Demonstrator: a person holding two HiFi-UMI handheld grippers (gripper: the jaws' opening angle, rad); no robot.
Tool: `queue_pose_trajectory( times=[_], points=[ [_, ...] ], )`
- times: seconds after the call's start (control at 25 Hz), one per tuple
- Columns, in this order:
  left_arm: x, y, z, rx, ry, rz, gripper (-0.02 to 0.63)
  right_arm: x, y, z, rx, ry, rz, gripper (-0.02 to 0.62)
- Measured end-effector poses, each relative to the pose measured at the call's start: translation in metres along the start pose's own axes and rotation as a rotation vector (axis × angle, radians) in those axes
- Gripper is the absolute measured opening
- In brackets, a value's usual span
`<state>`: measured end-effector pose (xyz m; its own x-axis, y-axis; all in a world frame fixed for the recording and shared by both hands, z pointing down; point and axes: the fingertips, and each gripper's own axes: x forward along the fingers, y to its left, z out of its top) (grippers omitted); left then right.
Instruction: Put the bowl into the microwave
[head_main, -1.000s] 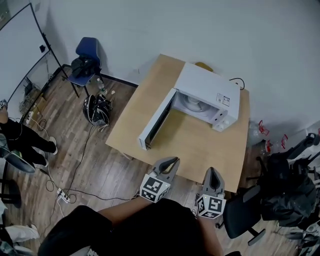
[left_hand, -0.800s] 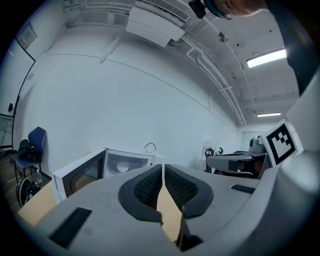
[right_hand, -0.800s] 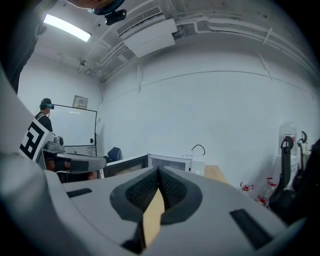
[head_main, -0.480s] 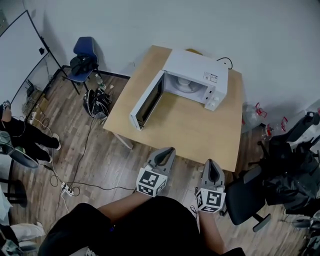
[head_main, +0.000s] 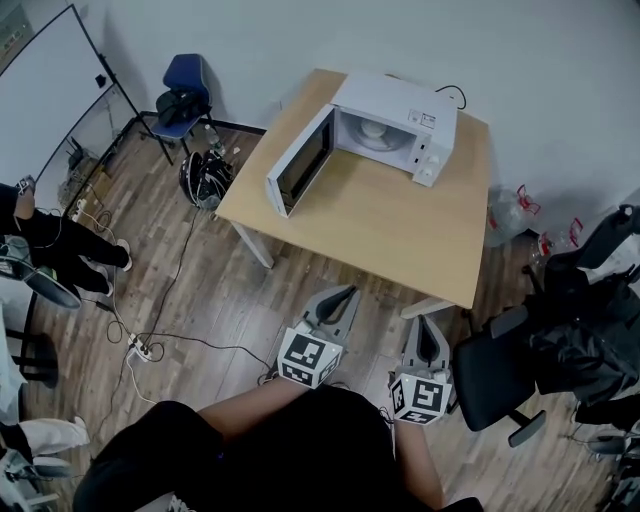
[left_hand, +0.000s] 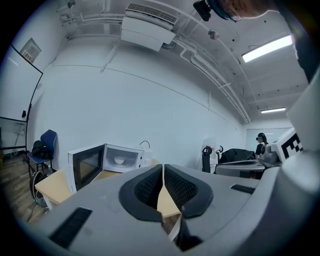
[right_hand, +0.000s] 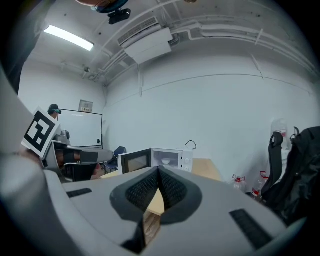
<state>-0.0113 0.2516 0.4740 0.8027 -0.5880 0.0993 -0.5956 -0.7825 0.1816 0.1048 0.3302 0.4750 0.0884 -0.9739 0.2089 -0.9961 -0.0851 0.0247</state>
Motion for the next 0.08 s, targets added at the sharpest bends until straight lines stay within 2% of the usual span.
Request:
queue_pose_trajectory(
  times=[0.08],
  points=[
    [-0.0090, -0.0156, -0.0054, -0.006, 0.001, 0.001, 0.021, -0.0159, -0.0008, -0.0056, 0.001, 0.001, 0.008, 0.060]
  ],
)
